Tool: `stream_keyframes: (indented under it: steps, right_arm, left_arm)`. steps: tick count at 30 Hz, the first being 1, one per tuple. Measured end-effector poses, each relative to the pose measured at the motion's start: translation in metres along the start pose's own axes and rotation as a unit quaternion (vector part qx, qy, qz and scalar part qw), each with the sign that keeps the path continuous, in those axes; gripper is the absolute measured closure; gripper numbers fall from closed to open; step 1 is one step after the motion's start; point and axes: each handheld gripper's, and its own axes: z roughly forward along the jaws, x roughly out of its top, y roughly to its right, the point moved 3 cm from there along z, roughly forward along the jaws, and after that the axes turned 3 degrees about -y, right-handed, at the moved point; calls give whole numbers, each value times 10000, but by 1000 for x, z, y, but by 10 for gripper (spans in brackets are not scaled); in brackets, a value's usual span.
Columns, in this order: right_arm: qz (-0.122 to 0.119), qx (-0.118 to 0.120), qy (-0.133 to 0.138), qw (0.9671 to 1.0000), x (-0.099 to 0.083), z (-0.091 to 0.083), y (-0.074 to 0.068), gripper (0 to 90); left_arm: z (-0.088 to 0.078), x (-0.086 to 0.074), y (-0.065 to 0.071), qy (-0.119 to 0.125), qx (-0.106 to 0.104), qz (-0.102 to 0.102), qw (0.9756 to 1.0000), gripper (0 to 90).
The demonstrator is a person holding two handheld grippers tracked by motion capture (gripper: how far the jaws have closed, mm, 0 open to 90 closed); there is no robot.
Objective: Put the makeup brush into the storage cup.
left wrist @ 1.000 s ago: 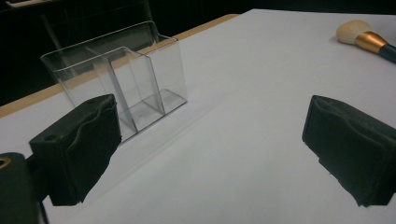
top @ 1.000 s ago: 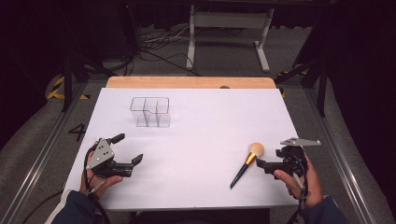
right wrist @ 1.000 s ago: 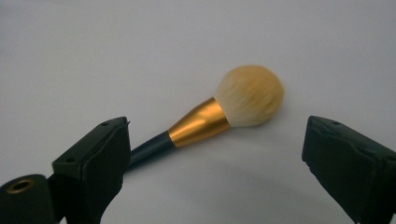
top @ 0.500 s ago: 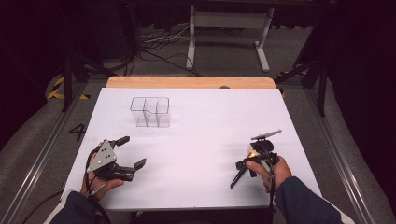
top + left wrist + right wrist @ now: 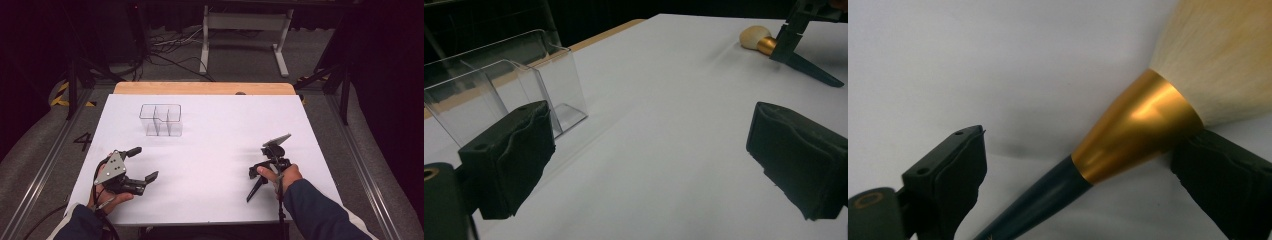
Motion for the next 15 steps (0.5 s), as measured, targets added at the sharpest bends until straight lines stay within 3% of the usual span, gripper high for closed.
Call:
stream_keyframes:
  steps: [6,8,10,11,12,14,15]
  right_arm:
    - [-52,-336,67,9994,10,1,-4,216]
    - [-14,-428,155,9990,12,-1,-2,327]
    - [120,-432,237,9987,14,-3,1,427]
    - [120,-432,237,9987,14,-3,1,427]
    - [94,-427,345,9984,14,-4,4,506]
    - [112,-442,372,9983,13,-4,4,519]
    - [10,-454,391,9982,13,-4,5,533]
  left_arm:
    - [1,-1,0,-36,-15,13,10000,59]
    - [2,-1,0,-62,-25,6,10000,59]
    - [3,-2,0,-76,-37,9,10000,59]
    - [3,-2,0,-76,-37,9,10000,59]
    - [3,-2,0,-83,-49,-4,10000,59]
    - [3,-2,0,-85,-64,-15,9999,59]
    - [3,-2,0,-76,-63,-30,9999,59]
